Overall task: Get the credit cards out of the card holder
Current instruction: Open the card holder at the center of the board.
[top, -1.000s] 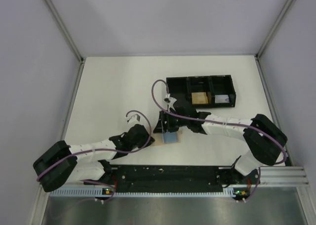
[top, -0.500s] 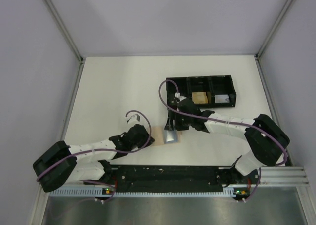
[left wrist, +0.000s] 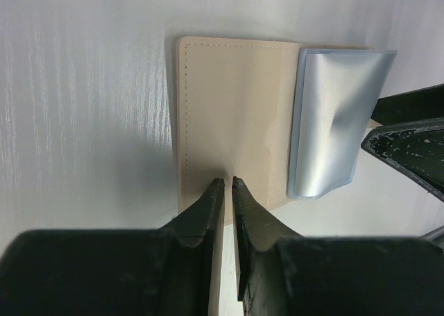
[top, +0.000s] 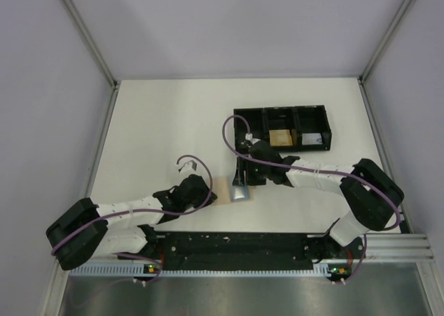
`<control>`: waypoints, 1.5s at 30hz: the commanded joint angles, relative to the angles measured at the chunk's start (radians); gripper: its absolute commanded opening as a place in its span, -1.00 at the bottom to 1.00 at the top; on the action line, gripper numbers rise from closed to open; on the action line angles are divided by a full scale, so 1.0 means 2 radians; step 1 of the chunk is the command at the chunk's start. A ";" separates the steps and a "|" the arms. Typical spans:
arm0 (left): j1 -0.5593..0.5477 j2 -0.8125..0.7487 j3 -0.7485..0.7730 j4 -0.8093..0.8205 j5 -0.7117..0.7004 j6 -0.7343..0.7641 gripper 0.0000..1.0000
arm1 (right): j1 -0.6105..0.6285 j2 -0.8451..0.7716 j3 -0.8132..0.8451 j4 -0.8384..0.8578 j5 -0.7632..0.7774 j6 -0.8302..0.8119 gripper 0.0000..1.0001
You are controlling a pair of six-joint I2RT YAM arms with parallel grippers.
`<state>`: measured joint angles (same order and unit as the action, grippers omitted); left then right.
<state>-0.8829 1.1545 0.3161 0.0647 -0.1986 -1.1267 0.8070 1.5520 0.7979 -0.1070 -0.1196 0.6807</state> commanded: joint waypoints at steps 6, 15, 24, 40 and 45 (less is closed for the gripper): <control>0.003 0.003 -0.005 -0.012 0.000 0.006 -0.70 | -0.002 0.010 -0.002 0.027 -0.018 -0.001 0.16; 0.003 0.007 0.000 -0.012 0.010 0.009 -0.70 | -0.001 0.002 -0.008 0.050 -0.054 0.006 0.04; 0.003 0.012 0.003 -0.013 0.013 0.012 -0.70 | -0.001 0.011 -0.008 0.090 -0.085 0.017 0.02; 0.003 -0.148 -0.044 -0.024 -0.023 -0.012 -0.46 | 0.017 0.049 0.031 0.119 -0.127 0.037 0.03; 0.003 -0.214 -0.052 -0.072 -0.041 -0.019 -0.45 | 0.024 0.061 0.046 0.123 -0.133 0.042 0.03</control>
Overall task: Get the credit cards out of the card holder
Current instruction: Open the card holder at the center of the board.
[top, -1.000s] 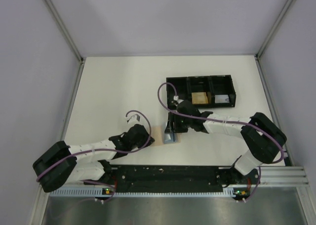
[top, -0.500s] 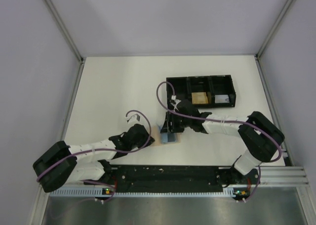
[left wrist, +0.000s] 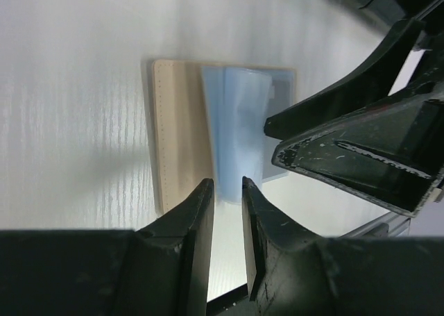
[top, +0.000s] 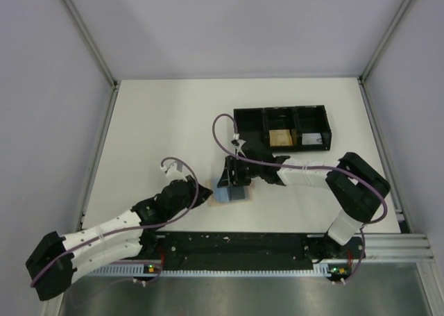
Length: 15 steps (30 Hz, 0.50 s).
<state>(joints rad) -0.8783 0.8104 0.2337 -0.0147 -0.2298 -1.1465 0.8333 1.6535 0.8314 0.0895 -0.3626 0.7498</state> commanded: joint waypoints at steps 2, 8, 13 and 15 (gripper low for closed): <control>0.000 -0.065 -0.017 -0.043 -0.029 -0.012 -0.45 | 0.015 0.018 0.040 0.023 -0.013 0.007 0.03; 0.000 -0.132 -0.033 -0.049 -0.029 -0.012 -0.45 | 0.024 0.045 0.067 0.017 -0.017 0.003 0.03; 0.000 -0.159 -0.032 -0.037 -0.016 0.003 -0.44 | 0.024 0.067 0.092 0.000 -0.019 -0.007 0.06; 0.000 -0.156 -0.031 -0.025 -0.009 0.010 -0.44 | 0.024 0.076 0.100 -0.004 -0.024 -0.008 0.06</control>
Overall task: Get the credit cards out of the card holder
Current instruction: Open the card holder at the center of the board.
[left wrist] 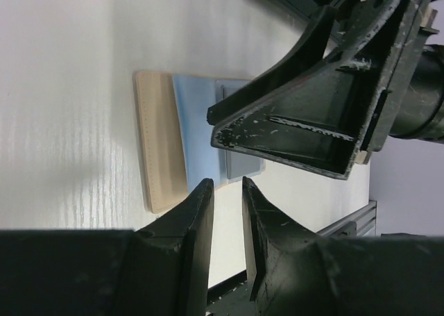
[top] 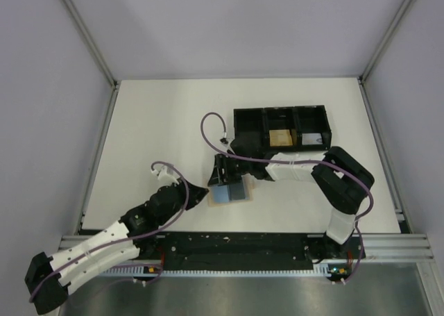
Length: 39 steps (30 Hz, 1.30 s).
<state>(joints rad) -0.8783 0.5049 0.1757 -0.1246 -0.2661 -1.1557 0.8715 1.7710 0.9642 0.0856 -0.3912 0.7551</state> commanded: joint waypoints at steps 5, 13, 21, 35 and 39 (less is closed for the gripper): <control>0.000 0.019 0.009 0.051 0.032 0.020 -0.44 | 0.005 0.003 0.045 -0.016 0.005 -0.021 0.09; 0.000 0.106 0.039 0.096 0.058 0.044 -0.47 | -0.022 -0.065 0.005 -0.041 0.075 -0.035 0.06; 0.000 0.207 0.068 0.098 0.053 0.049 -0.49 | -0.045 -0.119 -0.053 -0.080 0.123 -0.039 0.03; 0.000 0.296 0.061 0.094 0.044 0.018 -0.57 | -0.051 -0.127 -0.105 -0.077 0.118 -0.037 0.03; 0.000 0.293 0.058 0.093 0.043 0.018 -0.57 | -0.051 -0.130 -0.111 -0.061 0.101 -0.037 0.02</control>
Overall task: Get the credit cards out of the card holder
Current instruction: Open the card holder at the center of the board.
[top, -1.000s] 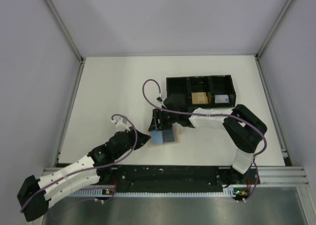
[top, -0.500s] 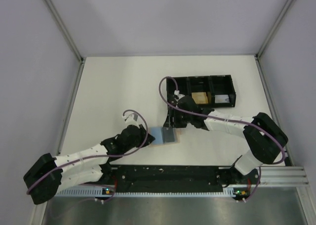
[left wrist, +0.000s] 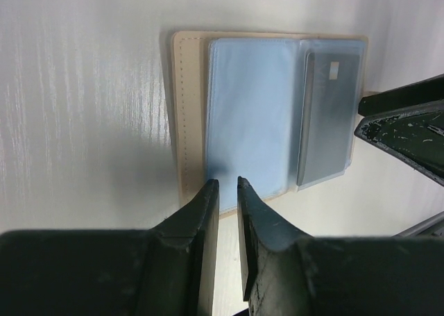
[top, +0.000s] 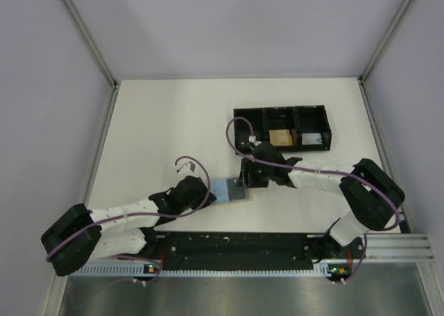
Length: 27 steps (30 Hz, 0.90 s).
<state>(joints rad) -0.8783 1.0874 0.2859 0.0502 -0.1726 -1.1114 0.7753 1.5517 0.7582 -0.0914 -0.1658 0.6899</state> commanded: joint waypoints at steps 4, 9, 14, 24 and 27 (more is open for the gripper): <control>0.000 0.000 0.004 0.003 -0.005 -0.005 -0.57 | -0.003 -0.036 -0.011 0.036 -0.011 -0.004 0.01; 0.000 0.000 0.007 0.002 -0.006 -0.002 -0.58 | -0.003 -0.048 -0.011 0.042 -0.016 -0.004 -0.05; 0.000 0.000 0.007 0.001 -0.006 -0.001 -0.58 | -0.003 -0.043 -0.018 0.061 -0.015 0.002 -0.06; 0.000 0.001 0.010 0.000 -0.004 0.002 -0.58 | -0.003 0.005 -0.019 0.071 -0.031 0.015 -0.06; 0.000 0.002 0.010 0.000 -0.004 0.002 -0.58 | -0.002 0.007 -0.019 0.064 -0.023 0.015 -0.07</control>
<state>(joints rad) -0.8783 1.0874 0.2863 0.0490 -0.1726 -1.1160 0.7753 1.5555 0.7261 0.0147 -0.2123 0.7105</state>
